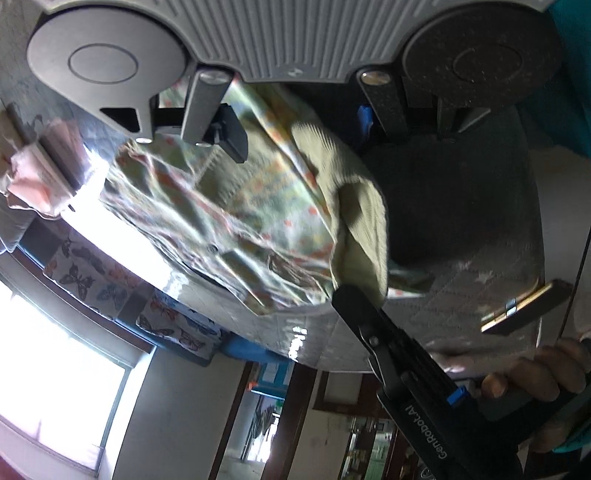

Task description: Fold clothes

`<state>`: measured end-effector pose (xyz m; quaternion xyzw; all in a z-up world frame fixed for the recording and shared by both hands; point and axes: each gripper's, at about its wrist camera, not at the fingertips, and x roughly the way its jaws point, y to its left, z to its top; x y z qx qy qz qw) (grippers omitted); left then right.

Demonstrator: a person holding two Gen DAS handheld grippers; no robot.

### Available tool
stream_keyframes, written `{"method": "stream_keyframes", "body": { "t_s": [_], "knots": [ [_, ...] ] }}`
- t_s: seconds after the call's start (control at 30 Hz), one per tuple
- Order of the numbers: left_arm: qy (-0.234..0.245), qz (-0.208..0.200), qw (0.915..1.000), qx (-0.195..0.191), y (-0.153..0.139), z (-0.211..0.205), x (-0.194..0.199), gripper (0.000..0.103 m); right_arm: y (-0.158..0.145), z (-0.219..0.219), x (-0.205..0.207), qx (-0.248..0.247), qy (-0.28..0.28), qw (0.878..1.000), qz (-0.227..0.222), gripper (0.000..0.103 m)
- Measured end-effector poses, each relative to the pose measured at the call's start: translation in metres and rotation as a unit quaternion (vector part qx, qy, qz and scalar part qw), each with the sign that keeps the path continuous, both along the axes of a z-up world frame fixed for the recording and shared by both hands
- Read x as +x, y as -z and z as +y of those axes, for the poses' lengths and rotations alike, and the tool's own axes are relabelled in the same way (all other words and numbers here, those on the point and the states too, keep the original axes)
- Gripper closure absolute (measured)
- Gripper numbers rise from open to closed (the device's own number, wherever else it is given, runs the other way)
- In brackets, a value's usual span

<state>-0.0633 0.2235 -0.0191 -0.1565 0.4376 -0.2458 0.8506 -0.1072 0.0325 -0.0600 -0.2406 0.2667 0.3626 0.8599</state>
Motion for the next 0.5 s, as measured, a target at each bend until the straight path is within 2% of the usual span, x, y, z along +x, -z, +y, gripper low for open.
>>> {"method": "stream_keyframes", "body": {
  "t_s": [0.1,0.17,0.23,0.33,0.4,0.43,0.5],
  "knots": [
    [0.003,0.001,1.0,-0.004,0.002,0.003,0.0,0.089,0.0,0.007,0.007,0.015,-0.004,1.0,0.007,0.057],
    [0.004,-0.001,1.0,-0.005,0.003,0.007,-0.003,0.089,-0.003,0.009,0.011,0.026,-0.006,1.0,0.015,0.066],
    [0.003,-0.006,1.0,-0.003,0.003,0.011,-0.008,0.085,-0.008,0.009,0.018,0.042,-0.007,0.998,0.035,0.084],
    [-0.003,-0.02,0.9998,0.0,0.004,0.021,-0.018,0.077,-0.016,0.007,0.029,0.065,0.0,0.996,0.065,0.089],
    [-0.007,-0.029,0.9995,0.004,0.004,0.027,-0.026,0.064,-0.02,0.006,0.036,0.077,0.005,0.994,0.08,0.09],
    [-0.008,-0.036,0.9993,0.009,0.004,0.029,-0.031,0.061,-0.022,0.005,0.039,0.081,0.008,0.993,0.085,0.09],
    [-0.013,-0.048,0.9983,0.03,0.005,0.033,-0.039,0.05,-0.027,0.004,0.045,0.089,0.015,0.992,0.092,0.09]
  ]
}}
